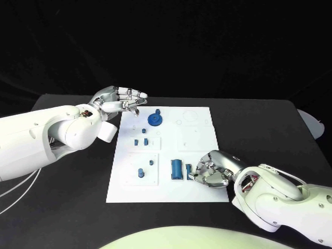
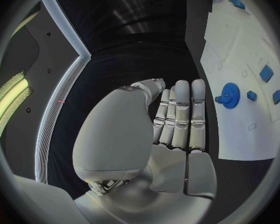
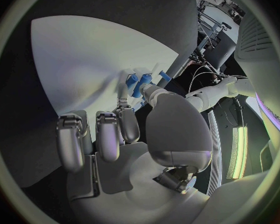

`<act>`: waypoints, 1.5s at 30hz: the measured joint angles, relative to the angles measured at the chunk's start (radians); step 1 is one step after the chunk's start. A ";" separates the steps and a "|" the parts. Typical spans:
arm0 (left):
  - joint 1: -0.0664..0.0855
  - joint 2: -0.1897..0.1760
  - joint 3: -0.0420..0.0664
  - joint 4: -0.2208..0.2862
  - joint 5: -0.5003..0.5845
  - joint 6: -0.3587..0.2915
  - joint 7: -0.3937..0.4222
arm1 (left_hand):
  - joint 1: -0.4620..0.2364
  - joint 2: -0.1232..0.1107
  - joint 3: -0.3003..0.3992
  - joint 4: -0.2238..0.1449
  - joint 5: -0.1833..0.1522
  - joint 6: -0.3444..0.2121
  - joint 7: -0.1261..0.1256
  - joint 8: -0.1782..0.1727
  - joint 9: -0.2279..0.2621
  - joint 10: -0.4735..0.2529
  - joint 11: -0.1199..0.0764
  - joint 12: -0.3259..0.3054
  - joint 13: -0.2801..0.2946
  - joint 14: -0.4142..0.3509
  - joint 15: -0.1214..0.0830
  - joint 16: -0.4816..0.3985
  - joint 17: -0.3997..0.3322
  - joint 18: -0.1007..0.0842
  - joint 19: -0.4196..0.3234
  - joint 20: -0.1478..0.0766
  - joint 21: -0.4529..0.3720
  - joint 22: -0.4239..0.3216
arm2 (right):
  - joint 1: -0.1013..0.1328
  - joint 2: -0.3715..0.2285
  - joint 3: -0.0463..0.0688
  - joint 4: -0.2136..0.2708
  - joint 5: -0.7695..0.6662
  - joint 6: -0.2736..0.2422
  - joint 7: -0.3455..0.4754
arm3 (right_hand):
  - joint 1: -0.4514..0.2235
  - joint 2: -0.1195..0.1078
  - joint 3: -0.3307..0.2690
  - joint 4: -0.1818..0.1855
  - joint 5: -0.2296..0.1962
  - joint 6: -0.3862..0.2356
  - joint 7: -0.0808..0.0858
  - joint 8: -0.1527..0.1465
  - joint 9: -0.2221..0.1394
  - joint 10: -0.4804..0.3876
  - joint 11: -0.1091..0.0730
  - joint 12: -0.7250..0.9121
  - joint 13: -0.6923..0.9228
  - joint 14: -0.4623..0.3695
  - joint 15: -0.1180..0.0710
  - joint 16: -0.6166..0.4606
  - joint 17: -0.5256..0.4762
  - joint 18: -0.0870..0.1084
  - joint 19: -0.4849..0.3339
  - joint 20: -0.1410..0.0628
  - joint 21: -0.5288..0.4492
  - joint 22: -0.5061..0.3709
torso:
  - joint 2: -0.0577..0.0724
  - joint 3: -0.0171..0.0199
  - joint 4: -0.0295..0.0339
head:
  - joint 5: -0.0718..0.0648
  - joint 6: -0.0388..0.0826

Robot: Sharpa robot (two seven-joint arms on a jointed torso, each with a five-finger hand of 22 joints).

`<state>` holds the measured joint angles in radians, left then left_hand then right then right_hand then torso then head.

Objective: Assemble the parts on the task board

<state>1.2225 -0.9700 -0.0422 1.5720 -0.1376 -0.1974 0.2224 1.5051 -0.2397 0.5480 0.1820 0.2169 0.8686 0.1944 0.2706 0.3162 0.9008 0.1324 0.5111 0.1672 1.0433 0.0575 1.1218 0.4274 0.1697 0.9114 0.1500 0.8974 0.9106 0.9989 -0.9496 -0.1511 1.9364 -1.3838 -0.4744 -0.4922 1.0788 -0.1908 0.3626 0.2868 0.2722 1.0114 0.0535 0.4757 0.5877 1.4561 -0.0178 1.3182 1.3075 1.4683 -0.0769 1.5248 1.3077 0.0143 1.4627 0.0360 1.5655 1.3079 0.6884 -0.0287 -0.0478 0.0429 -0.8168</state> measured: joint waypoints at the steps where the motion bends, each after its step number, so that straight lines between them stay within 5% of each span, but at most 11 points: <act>1: 0.000 0.000 0.000 0.000 0.000 0.000 0.000 | 0.000 0.000 0.000 0.000 0.000 0.000 0.000 0.000 0.000 0.000 0.000 0.000 0.000 0.000 0.000 0.000 0.000 0.000 0.000 0.000 0.000 0.000 | 0.000 0.001 0.000 -0.002 0.000 0.002 0.001 | 0.003 -0.004 0.000 0.000 0.000 0.000 0.000 0.000 0.000 0.000 0.000 0.000 0.000 0.000 0.000 0.000 0.000 0.000 0.000 0.000 0.000 0.000 | 0.000 -0.0003 0.0001 | 0.000 0.000; 29: 0.000 0.004 0.000 -0.004 0.000 0.004 -0.002 | 0.000 0.000 0.003 -0.003 0.000 0.000 0.000 0.000 0.001 -0.004 -0.004 0.000 0.000 0.000 0.000 0.000 -0.001 0.000 0.000 0.000 0.000 0.000 | -0.003 0.044 0.000 -0.069 -0.026 0.016 0.003 | 0.080 0.014 -0.010 -0.010 -0.010 0.000 0.000 0.000 -0.001 0.000 0.000 0.000 0.000 0.000 0.000 0.000 0.000 0.000 0.000 0.000 0.000 0.000 | 0.001 0.0001 0.0003 | 0.001 -0.008; 45: 0.000 0.007 0.000 -0.006 0.000 0.005 -0.003 | -0.004 0.004 0.003 -0.003 0.000 0.000 0.000 0.000 0.001 -0.004 -0.004 0.004 -0.001 0.000 0.000 0.000 -0.002 0.000 0.000 0.000 0.000 0.000 | -0.001 0.030 0.001 -0.058 -0.034 -0.011 0.012 | 0.080 0.014 -0.026 0.003 -0.019 -0.003 0.003 -0.004 -0.006 0.000 0.000 -0.013 0.000 0.000 0.000 0.000 0.000 0.000 0.000 0.000 0.000 -0.001 | -0.001 0.0004 -0.0003 | 0.002 -0.003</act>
<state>1.2224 -0.9634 -0.0424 1.5655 -0.1376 -0.1928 0.2192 1.5011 -0.2358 0.5508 0.1793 0.2169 0.8685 0.1944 0.2706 0.3167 0.8971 0.1287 0.5149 0.1662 1.0433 0.0575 1.1218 0.4256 0.1696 0.9114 0.1501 0.8974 0.9106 0.9979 -0.9193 -0.1505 1.8782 -1.4177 -0.4857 -0.4802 1.1587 -0.1767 0.3369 0.2896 0.2535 1.0081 0.0567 0.4721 0.5821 1.4557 -0.0174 1.3052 1.3073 1.4683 -0.0769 1.5247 1.3073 0.0142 1.4627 0.0360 1.5655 1.3074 0.6878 -0.0283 -0.0481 0.0444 -0.8198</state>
